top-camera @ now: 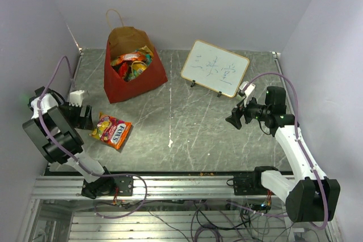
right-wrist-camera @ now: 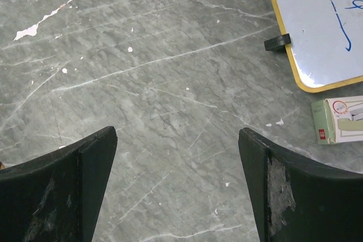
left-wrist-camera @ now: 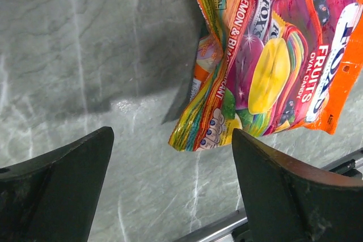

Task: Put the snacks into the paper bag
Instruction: Pick up the snack from the center of the board.

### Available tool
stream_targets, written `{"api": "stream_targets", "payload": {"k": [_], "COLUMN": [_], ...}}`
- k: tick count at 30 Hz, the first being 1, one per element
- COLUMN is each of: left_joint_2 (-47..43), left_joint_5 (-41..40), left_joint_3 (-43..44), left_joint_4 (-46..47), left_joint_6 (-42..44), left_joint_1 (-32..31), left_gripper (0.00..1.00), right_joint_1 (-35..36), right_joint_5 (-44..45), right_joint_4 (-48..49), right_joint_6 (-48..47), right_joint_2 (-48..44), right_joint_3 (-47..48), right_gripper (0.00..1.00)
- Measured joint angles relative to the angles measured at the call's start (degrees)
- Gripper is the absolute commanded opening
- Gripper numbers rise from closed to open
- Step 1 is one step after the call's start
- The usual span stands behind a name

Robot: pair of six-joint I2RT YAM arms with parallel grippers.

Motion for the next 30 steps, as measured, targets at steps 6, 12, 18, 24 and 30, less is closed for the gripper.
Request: {"api": "stream_targets", "payload": {"k": [6,12,18,24,30], "left_joint_2": [5.31,5.99,5.57,5.38,5.38], "left_joint_5": [1.49,2.10,3.93,5.86,6.71], "left_joint_3": [-0.20,-0.55,-1.99,-3.39,-4.00], "left_joint_4": [-0.68,-0.79,-0.87,-0.85,-0.74], "left_joint_6": [2.64,3.80,4.50,4.59,4.04], "left_joint_1": [-0.09,-1.62,-4.66,-6.84,-8.20], "left_gripper": [0.90,0.84,0.74,0.61,0.42], "right_joint_1": [-0.04,-0.07,-0.07,-0.07,-0.07], "right_joint_5": [0.22,0.48,0.66,0.66,0.66], "right_joint_4": [0.02,0.02,0.02,0.00,0.00], "right_joint_6": [-0.02,-0.04,-0.04,-0.09,-0.13], "right_joint_2": [0.22,0.74,0.74,0.96,0.96], "right_joint_3": [0.00,0.00,0.00,0.00,0.00], "right_gripper": [0.89,0.89,0.89,0.89,0.89]}}
